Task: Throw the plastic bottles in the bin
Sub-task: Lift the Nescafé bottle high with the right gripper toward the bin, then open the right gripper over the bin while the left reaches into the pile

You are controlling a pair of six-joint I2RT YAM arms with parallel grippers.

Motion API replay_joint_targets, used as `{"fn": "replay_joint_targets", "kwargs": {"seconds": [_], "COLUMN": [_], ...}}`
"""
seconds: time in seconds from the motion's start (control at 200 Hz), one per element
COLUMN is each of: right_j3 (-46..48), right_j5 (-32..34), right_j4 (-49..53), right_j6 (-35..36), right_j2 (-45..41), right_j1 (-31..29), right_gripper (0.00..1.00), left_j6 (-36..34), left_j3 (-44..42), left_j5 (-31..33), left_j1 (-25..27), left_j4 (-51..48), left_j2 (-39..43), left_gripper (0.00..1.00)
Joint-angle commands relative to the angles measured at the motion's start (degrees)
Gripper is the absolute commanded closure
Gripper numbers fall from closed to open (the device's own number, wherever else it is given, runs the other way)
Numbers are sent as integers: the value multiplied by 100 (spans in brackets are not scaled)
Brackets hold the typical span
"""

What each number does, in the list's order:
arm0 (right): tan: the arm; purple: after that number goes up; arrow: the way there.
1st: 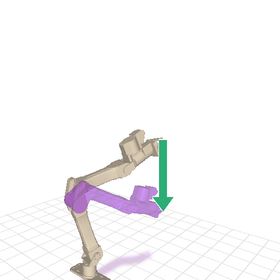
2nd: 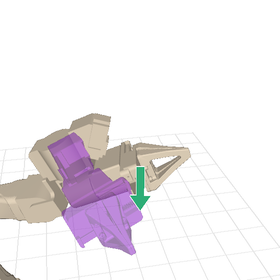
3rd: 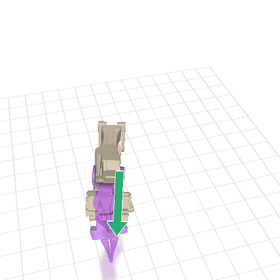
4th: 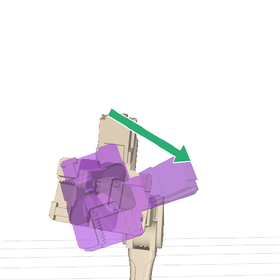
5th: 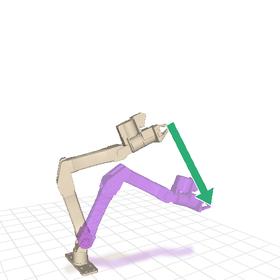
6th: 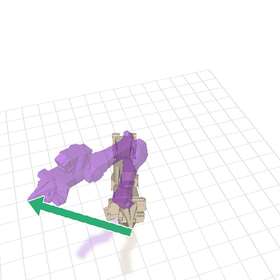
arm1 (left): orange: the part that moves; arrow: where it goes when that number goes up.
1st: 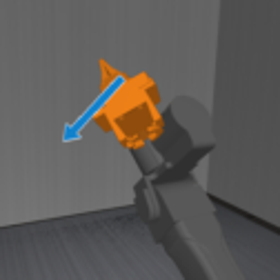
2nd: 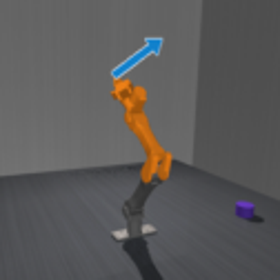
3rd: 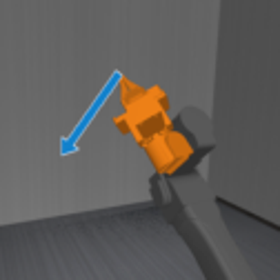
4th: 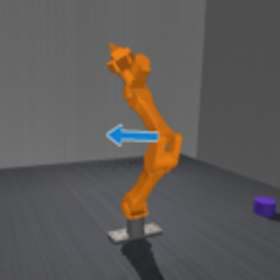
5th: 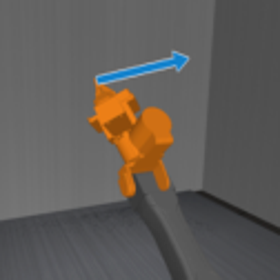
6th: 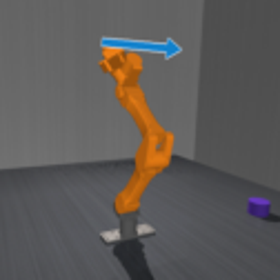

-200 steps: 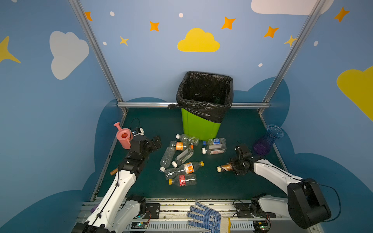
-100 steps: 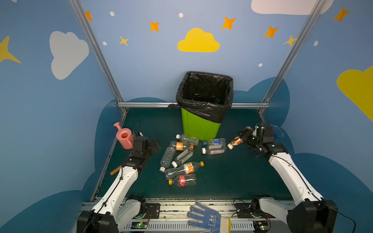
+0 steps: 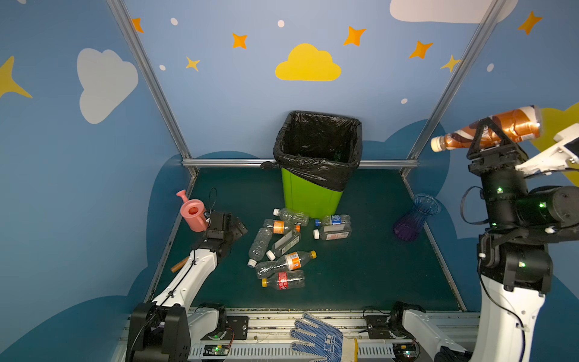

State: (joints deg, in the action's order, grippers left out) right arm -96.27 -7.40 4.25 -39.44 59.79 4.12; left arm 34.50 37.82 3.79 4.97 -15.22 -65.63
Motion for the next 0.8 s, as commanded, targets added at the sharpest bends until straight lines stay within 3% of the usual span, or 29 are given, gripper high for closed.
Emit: {"fn": "replay_joint_targets", "kwargs": {"seconds": [0.0, 0.06, 0.13, 0.18, 0.23, 0.305, 0.42, 0.796], "right_j3": [-688, -2559, -4804, -5713, -5971, -5314, -3055, -544], "right_j5": [-1374, -2138, -2108, -2017, -1755, -1277, -951, -1376], "right_j4": [-81, 1619, 3608, 3997, 3875, 3094, 1296, 453], "right_j6": [-210, 510, 1177, 1190, 1183, 1223, 984, 365], "right_j2": [2160, 3633, 4923, 5272, 5172, 4442, 2995, 1601], "right_j1": [-786, -1390, -1752, -1778, -1786, -1792, -1746, -1071], "right_gripper": [45, 41, 27, 17, 8, 2, 2, 2], "left_j6": [-80, -39, -13, -112, -159, -181, -241, -463], "left_j3": [256, 257, 321, 373, 360, 221, 26, -149], "left_j5": [-310, -377, -409, -429, -399, -366, -379, -467], "left_j1": [-15, -14, -17, -20, -19, -15, -21, 107], "left_j4": [-172, -130, -191, -346, -435, -329, -141, -491], "left_j2": [-82, -124, -135, -75, 41, 275, 620, 1385], "left_gripper": [0, 0, 0, 0, 0, 0, 0, 0]}}
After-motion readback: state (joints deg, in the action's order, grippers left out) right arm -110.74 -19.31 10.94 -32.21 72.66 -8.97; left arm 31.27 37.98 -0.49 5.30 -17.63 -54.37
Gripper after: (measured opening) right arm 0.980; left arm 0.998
